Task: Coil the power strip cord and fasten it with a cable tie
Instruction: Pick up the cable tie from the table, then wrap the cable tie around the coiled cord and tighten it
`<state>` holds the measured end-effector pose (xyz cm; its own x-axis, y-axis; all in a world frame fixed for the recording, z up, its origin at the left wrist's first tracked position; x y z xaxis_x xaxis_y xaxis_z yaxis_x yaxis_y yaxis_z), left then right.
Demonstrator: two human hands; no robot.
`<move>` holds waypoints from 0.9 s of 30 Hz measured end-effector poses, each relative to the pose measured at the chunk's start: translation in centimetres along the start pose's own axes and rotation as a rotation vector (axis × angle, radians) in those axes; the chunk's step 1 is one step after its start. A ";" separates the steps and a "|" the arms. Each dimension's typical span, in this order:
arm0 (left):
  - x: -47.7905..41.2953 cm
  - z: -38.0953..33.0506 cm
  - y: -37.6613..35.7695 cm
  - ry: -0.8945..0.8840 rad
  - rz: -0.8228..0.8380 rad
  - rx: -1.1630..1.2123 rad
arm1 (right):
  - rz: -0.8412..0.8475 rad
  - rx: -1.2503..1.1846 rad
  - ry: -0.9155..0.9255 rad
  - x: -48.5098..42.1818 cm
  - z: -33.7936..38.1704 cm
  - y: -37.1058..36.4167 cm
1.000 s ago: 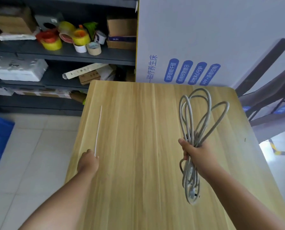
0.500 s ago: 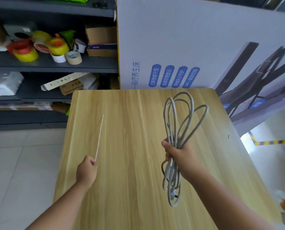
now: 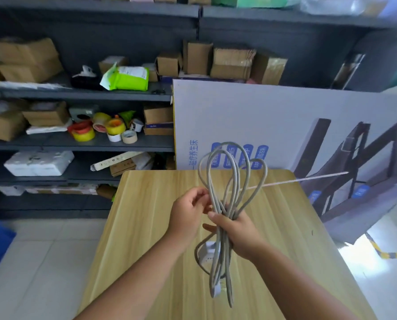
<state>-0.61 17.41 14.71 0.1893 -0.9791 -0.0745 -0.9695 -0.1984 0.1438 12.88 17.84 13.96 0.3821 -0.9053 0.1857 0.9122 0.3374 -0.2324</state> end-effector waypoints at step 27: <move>6.1 -8.4 -8.3 0.025 0.553 0.111 | -0.119 0.089 0.222 7.0 6.8 5.2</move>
<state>9.88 12.68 21.39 -0.3498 -0.9368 0.0060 -0.9356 0.3496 0.0499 21.29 15.02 20.50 0.2390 -0.9710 -0.0097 0.9618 0.2381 -0.1349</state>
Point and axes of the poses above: each hand's wrist, its own x-axis away from the middle knuckle, its own y-axis out of the back of the hand, z = x × y, the point moved 1 cm from there along -x, towards the middle knuckle
